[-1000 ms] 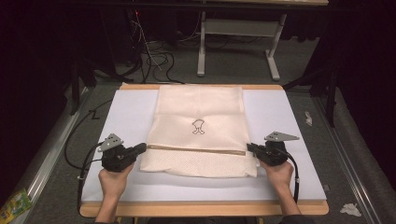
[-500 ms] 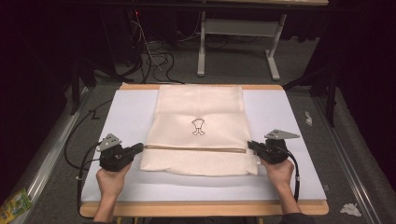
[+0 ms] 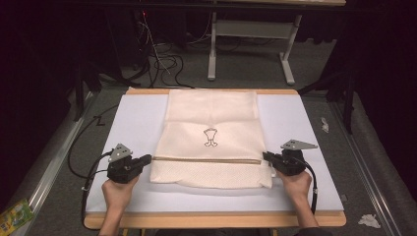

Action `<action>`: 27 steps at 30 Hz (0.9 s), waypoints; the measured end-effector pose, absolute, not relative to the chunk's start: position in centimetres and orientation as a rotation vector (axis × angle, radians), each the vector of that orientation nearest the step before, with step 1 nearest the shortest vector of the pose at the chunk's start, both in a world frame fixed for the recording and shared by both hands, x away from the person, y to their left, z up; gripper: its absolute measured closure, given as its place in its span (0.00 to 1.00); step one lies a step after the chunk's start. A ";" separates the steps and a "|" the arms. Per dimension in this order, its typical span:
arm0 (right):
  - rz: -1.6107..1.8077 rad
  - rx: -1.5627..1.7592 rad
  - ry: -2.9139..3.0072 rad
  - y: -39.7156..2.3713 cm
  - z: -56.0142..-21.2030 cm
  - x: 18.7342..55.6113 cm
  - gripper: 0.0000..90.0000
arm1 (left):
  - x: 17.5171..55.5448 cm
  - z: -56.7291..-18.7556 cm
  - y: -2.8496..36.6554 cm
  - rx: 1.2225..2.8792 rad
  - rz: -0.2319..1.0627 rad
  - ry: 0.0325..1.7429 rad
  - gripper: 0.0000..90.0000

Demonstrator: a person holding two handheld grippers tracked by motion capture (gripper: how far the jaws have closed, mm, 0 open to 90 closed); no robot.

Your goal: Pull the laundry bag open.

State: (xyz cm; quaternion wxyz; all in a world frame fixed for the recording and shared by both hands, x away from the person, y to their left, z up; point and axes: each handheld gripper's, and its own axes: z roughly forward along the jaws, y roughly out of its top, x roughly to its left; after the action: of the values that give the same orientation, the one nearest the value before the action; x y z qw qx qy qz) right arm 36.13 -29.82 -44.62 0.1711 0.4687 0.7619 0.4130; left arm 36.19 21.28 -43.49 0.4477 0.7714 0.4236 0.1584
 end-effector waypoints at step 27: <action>1.089 1.371 2.202 -29.4 -46.1 35.9 0.94 | 35.9 -44.8 20.8 1.960 0.319 1.087 0.96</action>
State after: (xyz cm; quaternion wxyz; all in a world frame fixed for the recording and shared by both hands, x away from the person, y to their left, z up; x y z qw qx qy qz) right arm 35.88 -29.40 -46.10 0.1637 0.4808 0.7722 0.3818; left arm 35.91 20.76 -44.85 0.4248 0.7838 0.4347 0.1276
